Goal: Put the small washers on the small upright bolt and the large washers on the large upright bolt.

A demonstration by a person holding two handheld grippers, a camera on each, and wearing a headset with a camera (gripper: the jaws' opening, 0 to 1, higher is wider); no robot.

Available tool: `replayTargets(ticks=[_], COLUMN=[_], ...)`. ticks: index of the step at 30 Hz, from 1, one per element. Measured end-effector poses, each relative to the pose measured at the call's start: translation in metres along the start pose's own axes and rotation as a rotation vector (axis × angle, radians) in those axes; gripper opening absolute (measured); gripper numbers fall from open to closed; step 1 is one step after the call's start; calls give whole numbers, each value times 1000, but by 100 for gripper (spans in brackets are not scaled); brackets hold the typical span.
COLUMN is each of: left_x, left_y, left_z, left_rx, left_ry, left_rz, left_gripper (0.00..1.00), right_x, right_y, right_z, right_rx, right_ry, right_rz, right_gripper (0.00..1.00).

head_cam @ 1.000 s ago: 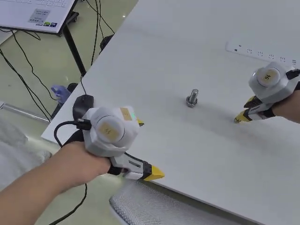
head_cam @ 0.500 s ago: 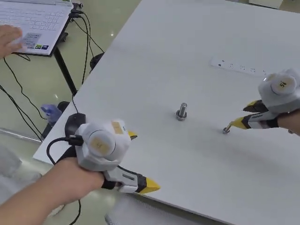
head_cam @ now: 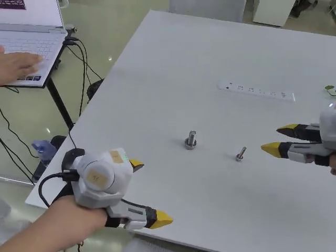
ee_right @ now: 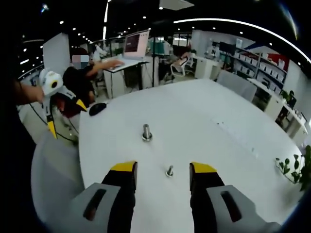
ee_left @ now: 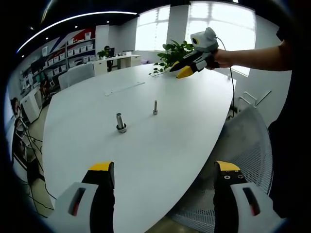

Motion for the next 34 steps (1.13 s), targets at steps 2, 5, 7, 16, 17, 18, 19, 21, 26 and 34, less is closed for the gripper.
replayTargets(ticks=[2, 5, 7, 16, 17, 18, 19, 21, 26, 34], left_x=[1, 3, 5, 5, 5, 4, 4, 3, 1, 1], left_y=[0, -1, -1, -4, -4, -4, -4, -5, -7, -8], left_z=[1, 3, 2, -1, -1, -1, -2, -3, -3, -2], left_rx=[4, 7, 6, 14, 14, 15, 16, 16, 25, 32], left_ry=[-3, -19, -30, -71, -72, -73, -74, -73, -86, -100], left_rz=[-9, -35, -43, -87, -89, -91, -93, -93, -103, -113], left_gripper=[84, 84, 85, 86, 86, 86, 86, 87, 88, 90], right_x=[-2, -11, -16, -57, -61, -66, -70, -80, -99, -116], right_y=[-6, -17, -22, -42, -43, -43, -43, -44, -48, -56], right_z=[5, 17, 23, 50, 52, 54, 55, 60, 66, 69], right_rx=[-4, -2, -1, -14, -13, -8, -9, -16, -76, -86], right_ry=[10, 44, 61, 105, 113, 134, 143, 147, 190, 248], right_rz=[-24, -54, -61, -70, -68, -68, -68, -61, -68, -128], right_gripper=[47, 50, 53, 62, 63, 64, 65, 68, 74, 86])
Point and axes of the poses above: the centre of the closed fingertips' face, and the gripper's own axes: y roughly forward along the fingers, z roughly to its left, x roughly out of its top, the point moved 6 cm from there along -y, roughly backward along the fingers, and after that the axes turned 1 degree about y, right-handed, at the moved point
